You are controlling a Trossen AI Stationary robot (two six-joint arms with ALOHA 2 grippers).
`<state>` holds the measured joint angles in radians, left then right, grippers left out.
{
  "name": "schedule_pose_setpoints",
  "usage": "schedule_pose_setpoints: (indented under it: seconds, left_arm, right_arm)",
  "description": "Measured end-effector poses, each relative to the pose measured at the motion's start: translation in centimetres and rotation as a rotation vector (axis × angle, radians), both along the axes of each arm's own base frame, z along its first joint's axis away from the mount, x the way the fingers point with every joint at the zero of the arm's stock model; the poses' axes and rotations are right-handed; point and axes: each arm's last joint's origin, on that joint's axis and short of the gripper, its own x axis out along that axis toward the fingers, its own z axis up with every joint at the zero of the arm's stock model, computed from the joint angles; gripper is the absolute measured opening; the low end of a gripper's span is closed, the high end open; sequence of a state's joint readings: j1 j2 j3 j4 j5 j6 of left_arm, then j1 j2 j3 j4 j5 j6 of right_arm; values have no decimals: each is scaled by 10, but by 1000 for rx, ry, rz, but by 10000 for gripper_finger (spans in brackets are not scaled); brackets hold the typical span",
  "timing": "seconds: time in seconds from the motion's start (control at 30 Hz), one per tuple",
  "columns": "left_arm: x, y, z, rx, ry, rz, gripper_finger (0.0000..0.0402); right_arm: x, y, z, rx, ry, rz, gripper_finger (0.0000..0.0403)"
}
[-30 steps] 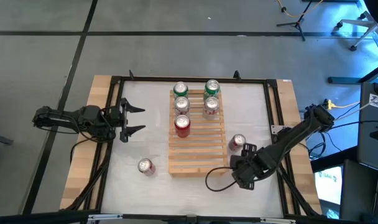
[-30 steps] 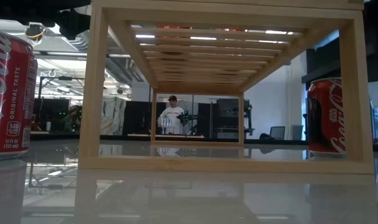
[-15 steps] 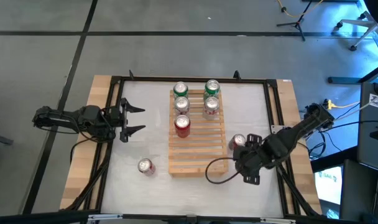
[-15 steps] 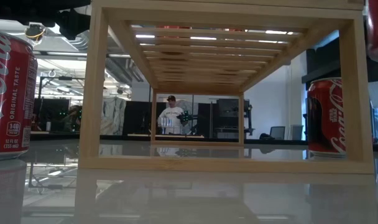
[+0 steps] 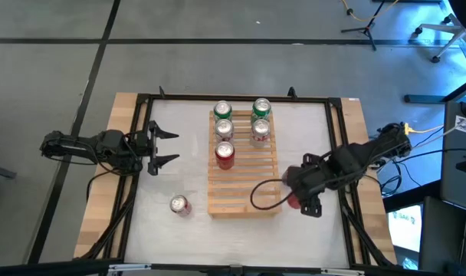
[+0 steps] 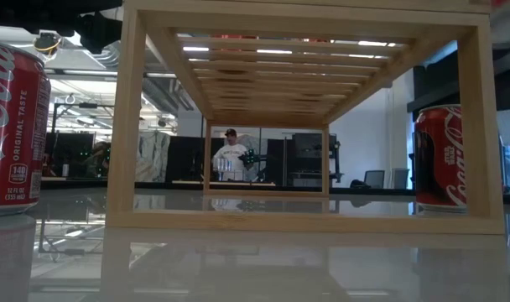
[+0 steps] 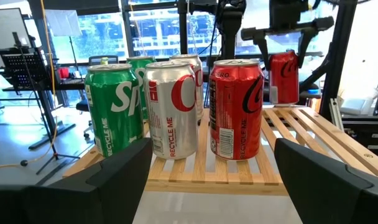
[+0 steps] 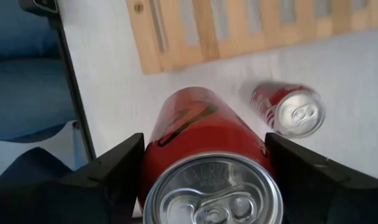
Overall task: Place canned beverage on shelf
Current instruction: Put the red and black soda can on the shelf aligned with the red and black soda can
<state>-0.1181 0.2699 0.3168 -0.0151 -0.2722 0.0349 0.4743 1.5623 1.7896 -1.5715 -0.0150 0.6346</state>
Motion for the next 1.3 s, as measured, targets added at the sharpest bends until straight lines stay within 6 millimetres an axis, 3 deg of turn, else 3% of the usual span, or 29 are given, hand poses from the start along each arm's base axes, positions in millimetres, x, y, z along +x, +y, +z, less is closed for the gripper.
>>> schedule_pose_setpoints:
  seconds: [0.3,1.0,1.3]
  left_arm:
    - [0,0,0,0,0,0,330]
    - [0,0,0,0,0,0,330]
    - [0,0,0,0,0,0,330]
  right_arm:
    - [5,-15,17,-53,-101,54,292]
    - [31,-85,21,-284,-192,228,292]
    - [40,-97,24,-309,-269,268,292]
